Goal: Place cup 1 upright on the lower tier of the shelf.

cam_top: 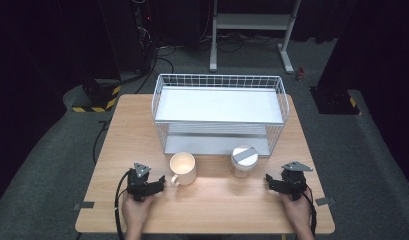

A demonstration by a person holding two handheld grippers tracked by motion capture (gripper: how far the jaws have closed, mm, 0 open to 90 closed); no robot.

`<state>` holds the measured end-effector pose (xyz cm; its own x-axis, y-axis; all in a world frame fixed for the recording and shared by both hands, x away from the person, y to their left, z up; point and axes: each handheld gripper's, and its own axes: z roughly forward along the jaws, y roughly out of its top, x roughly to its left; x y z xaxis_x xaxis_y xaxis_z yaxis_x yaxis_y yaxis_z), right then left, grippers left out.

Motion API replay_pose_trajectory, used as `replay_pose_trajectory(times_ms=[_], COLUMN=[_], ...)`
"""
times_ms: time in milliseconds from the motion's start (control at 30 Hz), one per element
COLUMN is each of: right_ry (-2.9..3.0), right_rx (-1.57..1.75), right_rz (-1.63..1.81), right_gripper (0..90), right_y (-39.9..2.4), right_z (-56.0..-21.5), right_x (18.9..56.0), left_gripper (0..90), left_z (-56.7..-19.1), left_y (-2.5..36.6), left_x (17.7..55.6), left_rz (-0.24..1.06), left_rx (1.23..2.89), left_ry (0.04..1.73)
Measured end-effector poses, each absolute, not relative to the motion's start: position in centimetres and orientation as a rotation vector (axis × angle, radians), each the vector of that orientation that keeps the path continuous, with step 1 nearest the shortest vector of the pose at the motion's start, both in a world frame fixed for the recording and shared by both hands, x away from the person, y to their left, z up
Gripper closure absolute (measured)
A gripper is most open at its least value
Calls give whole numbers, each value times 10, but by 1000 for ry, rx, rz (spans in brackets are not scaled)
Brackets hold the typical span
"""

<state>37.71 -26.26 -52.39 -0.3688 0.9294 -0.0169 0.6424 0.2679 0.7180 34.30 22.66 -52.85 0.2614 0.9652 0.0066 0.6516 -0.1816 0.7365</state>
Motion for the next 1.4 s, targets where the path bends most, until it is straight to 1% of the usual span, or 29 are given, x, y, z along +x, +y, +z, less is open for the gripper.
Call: replay_pose_trajectory(times_ms=[733, 933, 1400], right_ry=[2112, 2127, 2143], right_rx=[1417, 1416, 1357], right_rz=[880, 871, 941], right_gripper=[208, 154, 155], right_y=[-263, -262, -261], right_z=[-524, -524, -523], right_x=[376, 375, 363], left_gripper=[195, 195, 182], left_z=[-529, -529, -529], left_y=[227, 227, 226], left_x=[343, 343, 343], left_rz=[652, 652, 651], left_rx=[1912, 1912, 1913], left_ry=[1464, 1464, 1470])
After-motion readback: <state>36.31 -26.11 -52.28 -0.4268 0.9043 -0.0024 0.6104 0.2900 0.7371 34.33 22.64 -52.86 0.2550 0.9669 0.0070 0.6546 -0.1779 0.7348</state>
